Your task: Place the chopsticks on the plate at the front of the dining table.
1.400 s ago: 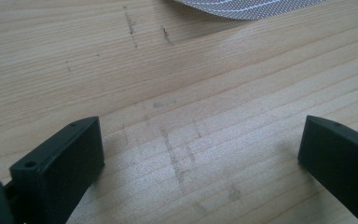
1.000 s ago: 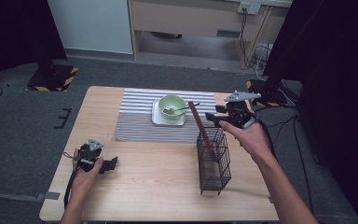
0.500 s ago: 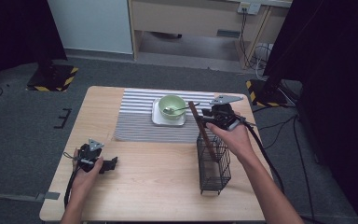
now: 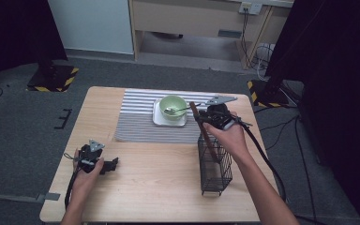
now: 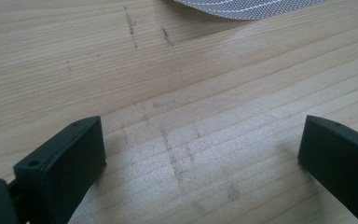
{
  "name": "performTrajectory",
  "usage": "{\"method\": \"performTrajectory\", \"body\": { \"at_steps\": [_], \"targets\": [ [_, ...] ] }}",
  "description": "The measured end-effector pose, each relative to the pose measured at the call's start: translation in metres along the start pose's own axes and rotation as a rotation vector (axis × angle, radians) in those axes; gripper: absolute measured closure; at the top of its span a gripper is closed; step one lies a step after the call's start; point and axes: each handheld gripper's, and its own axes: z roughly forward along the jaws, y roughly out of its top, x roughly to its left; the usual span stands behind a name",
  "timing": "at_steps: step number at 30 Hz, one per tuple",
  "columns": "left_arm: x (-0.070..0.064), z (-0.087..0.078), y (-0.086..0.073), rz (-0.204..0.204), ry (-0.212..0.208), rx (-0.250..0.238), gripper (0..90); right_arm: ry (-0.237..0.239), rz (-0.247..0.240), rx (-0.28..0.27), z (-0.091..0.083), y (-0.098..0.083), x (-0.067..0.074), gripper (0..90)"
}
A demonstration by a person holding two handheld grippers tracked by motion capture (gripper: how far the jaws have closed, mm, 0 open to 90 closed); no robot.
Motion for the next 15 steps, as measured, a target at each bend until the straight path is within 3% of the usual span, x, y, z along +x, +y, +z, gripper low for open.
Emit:
{"method": "performTrajectory", "body": {
  "at_steps": [5, 15],
  "targets": [
    [0.0, 0.0, 0.0, 0.0, 0.0, 0.0, 0.0, 0.007, -0.012, 0.007, 0.0038, -0.0012, 0.0037, 71.3],
    [-0.0003, 0.0, 0.0, -0.001, 0.0, 0.0, 0.0, 0.013, -0.014, 0.004, 0.0046, -0.001, 0.0011, 82.6]
  ]
}}
